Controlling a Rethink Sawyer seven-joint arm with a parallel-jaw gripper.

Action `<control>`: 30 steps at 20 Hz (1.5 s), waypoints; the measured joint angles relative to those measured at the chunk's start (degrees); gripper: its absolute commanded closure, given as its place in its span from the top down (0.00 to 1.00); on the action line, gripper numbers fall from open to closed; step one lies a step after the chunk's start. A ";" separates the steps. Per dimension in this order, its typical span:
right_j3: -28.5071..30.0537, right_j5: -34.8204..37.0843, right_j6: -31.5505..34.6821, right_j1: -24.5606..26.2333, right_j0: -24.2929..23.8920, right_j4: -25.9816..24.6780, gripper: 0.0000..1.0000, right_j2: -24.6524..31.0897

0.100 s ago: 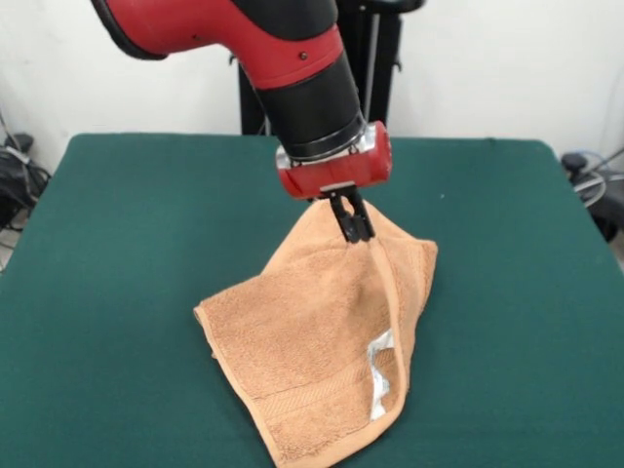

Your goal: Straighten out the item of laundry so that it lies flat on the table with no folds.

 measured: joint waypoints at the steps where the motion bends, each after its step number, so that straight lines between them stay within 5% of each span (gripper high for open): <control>1: 0.00 0.00 0.00 0.28 -0.07 0.00 0.00 0.02; 30: -0.04 0.01 0.00 2.74 -3.48 0.02 0.00 0.27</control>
